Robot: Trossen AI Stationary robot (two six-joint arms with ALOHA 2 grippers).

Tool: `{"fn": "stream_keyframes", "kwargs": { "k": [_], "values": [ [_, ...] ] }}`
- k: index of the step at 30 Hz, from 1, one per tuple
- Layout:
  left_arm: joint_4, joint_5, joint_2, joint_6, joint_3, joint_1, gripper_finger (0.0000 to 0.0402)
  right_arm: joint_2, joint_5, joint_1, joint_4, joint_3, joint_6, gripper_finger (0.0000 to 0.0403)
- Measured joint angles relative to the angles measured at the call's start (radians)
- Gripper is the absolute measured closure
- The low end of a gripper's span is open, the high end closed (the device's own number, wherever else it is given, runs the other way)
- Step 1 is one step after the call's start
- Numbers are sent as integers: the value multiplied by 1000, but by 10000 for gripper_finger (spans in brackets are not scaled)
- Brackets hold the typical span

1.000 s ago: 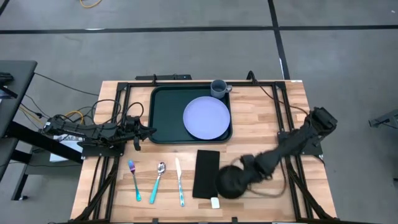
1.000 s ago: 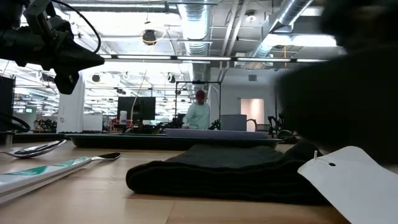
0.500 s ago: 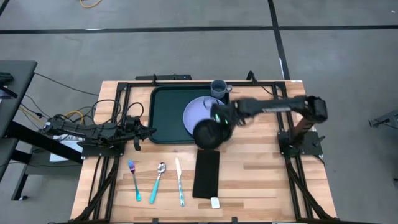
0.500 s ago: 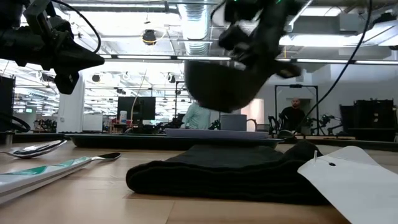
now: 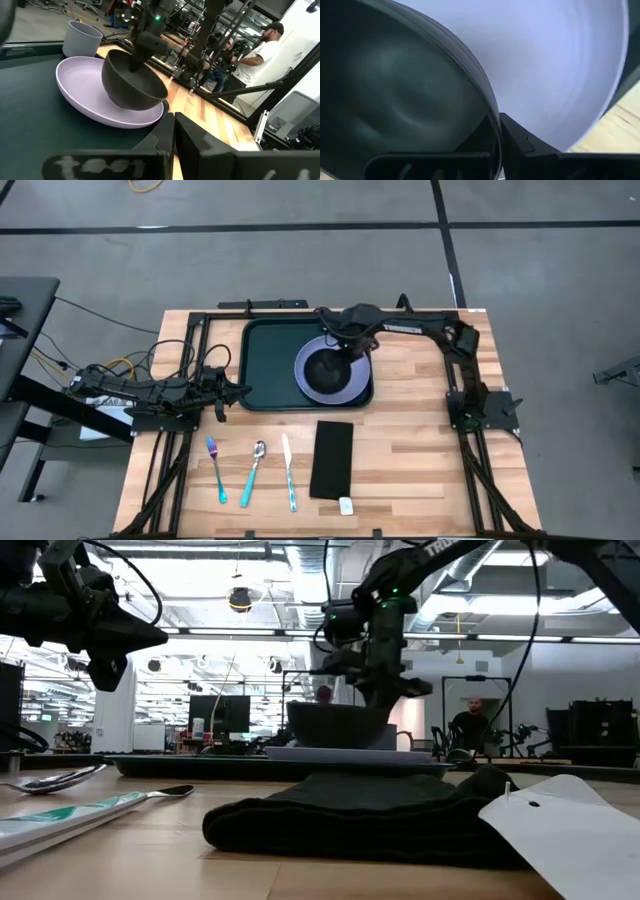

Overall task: Set up tray
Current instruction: Put the black bowl on top of the violet plate on the black tray

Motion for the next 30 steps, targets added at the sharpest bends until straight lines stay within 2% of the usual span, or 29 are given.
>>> {"fn": "stream_keyframes", "kwargs": {
  "k": [8,12,20,30],
  "values": [
    [-1,22,0,1,0,0,401,29,52,-40,-17,31,-10,402],
    [-2,34,0,4,0,0,401,31,46,-67,-54,30,-15,402],
    [-2,17,12,132,0,0,401,31,44,-60,-49,30,-17,402],
    [-2,9,64,135,0,0,401,31,25,-58,-52,30,-17,402]
  ]
}}
